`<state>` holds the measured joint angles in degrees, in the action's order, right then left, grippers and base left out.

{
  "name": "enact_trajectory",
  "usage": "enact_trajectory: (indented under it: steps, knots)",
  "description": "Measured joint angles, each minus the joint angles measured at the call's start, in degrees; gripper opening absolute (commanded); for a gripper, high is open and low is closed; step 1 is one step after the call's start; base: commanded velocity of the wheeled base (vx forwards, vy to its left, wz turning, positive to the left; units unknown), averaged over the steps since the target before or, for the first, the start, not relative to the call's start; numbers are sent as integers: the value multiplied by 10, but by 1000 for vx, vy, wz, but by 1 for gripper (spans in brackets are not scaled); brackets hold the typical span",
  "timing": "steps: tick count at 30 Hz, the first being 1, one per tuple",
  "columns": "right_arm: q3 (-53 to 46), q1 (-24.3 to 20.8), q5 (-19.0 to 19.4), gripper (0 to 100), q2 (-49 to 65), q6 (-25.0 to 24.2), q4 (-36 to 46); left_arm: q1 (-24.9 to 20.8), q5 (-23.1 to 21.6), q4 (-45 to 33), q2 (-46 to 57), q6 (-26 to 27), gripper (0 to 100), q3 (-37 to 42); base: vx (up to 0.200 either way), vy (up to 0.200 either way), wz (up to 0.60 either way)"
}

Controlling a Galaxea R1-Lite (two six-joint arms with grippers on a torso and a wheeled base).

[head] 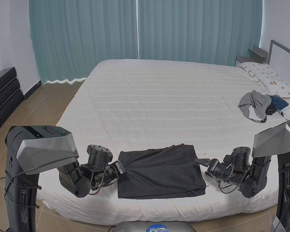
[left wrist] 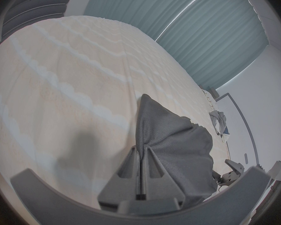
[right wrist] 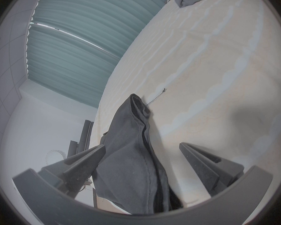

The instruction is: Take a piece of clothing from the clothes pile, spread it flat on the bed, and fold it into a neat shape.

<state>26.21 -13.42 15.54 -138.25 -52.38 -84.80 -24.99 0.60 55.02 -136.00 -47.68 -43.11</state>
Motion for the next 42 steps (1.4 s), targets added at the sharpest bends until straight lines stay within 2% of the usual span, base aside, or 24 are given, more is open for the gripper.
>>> enact_trajectory:
  steps: [2,3,18,29,32,39,42]
  knots:
    - [-1,1,0,100,0,0,0,0,0,0,0,-1,0,1,0,0,0]
    - [-1,1,0,100,0,0,0,0,0,0,0,-1,100,1,0,0,0]
    - [1,-3,-4,100,-3,2,1,10,-8,-1,33,-2,100,21,0,0,0]
    - [33,-8,-14,100,1,7,55,31,-7,4,62,19,100,20,0,0,0]
    - [34,-13,-47,100,20,14,72,31,2,19,67,30,100,26,0,0,0]
    - [5,-21,-162,100,75,61,83,35,45,117,99,44,100,99,0,0,0]
    - [-13,-24,-186,100,103,81,85,39,51,134,124,62,100,132,0,0,0]
